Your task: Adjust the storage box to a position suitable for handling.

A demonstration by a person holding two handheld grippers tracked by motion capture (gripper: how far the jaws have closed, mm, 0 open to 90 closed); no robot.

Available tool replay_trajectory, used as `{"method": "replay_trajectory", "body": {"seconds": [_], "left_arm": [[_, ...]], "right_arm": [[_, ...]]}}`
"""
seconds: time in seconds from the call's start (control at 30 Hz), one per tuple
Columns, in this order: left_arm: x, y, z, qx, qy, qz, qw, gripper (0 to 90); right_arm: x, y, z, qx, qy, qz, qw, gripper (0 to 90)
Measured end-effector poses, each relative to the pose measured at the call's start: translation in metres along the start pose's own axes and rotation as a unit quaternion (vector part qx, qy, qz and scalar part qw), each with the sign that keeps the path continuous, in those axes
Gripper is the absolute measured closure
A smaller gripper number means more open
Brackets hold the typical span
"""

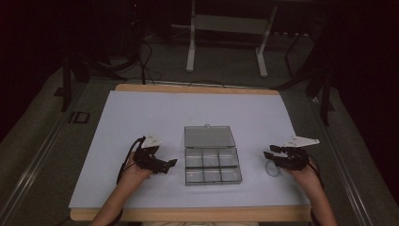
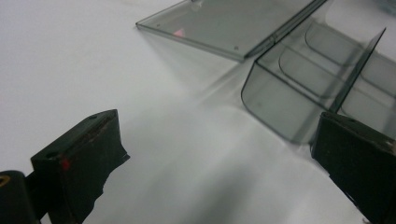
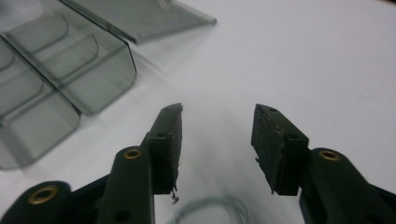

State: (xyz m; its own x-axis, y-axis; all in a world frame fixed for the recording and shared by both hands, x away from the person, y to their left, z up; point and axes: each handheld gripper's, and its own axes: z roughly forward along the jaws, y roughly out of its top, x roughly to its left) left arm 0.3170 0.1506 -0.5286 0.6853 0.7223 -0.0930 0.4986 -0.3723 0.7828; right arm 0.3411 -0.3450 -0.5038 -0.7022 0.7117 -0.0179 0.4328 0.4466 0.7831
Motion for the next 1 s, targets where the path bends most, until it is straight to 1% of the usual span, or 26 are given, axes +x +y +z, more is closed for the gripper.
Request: {"method": "replay_trajectory", "body": {"seconds": [0.03,0.13,0.23,0.27,0.33,0.43,0.47,0.53,0.6,0.63,0.67,0.7,0.73,0.87,1.0], "left_arm": [[0.0,-0.002,-0.002,-0.001,0.0,-0.001,1.0,2.4],[0.002,-0.007,-0.008,-0.011,0.003,-0.005,0.9999,2.4],[0.004,-0.013,-0.013,-0.024,0.0,-0.013,0.9996,2.4],[0.005,-0.015,-0.015,-0.025,-0.003,-0.016,0.9995,2.4],[0.005,-0.018,-0.017,-0.023,0.001,-0.016,0.9996,2.4],[0.005,-0.022,-0.019,-0.024,0.002,-0.018,0.9996,2.4],[0.005,-0.024,-0.019,-0.024,0.001,-0.02,0.9995,2.4],[0.005,-0.026,-0.019,-0.022,0.004,-0.02,0.9996,2.4],[0.005,-0.028,-0.02,-0.021,0.003,-0.022,0.9995,2.3],[0.005,-0.029,-0.021,-0.025,0.002,-0.025,0.9994,2.4],[0.005,-0.03,-0.021,-0.024,0.002,-0.024,0.9994,2.4],[0.004,-0.031,-0.022,-0.026,0.004,-0.026,0.9993,2.4],[0.004,-0.032,-0.022,-0.027,0.003,-0.028,0.9992,2.4],[0.004,-0.033,-0.021,-0.025,0.005,-0.023,0.9994,2.4],[0.004,-0.034,-0.021,-0.03,0.006,-0.026,0.9992,2.4]], "right_arm": [[-0.004,-0.006,-0.002,0.009,-0.005,0.006,0.9999,57.5],[-0.008,-0.013,-0.004,0.019,-0.008,0.011,0.9997,58.2],[-0.012,-0.021,-0.007,0.03,-0.014,0.019,0.9993,58.8],[-0.014,-0.024,-0.008,0.034,-0.015,0.022,0.9991,58.7],[-0.016,-0.029,-0.008,0.039,-0.017,0.031,0.9986,57.6],[-0.018,-0.035,-0.01,0.04,-0.018,0.044,0.998,57.3],[-0.018,-0.036,-0.01,0.041,-0.02,0.045,0.9979,57.3],[-0.017,-0.04,-0.01,0.047,-0.021,0.042,0.9978,58.0],[-0.015,-0.043,-0.009,0.059,-0.024,0.03,0.9976,60.5],[-0.014,-0.044,-0.008,0.065,-0.027,0.022,0.9973,62.4],[-0.014,-0.045,-0.008,0.069,-0.031,0.019,0.997,63.8],[-0.013,-0.046,-0.007,0.067,-0.03,0.016,0.9972,65.2],[-0.012,-0.047,-0.008,0.064,-0.028,0.019,0.9974,65.7],[-0.01,-0.048,-0.008,0.061,-0.027,0.014,0.9977,71.4],[-0.01,-0.048,-0.007,0.06,-0.025,0.017,0.9978,74.9]]}}
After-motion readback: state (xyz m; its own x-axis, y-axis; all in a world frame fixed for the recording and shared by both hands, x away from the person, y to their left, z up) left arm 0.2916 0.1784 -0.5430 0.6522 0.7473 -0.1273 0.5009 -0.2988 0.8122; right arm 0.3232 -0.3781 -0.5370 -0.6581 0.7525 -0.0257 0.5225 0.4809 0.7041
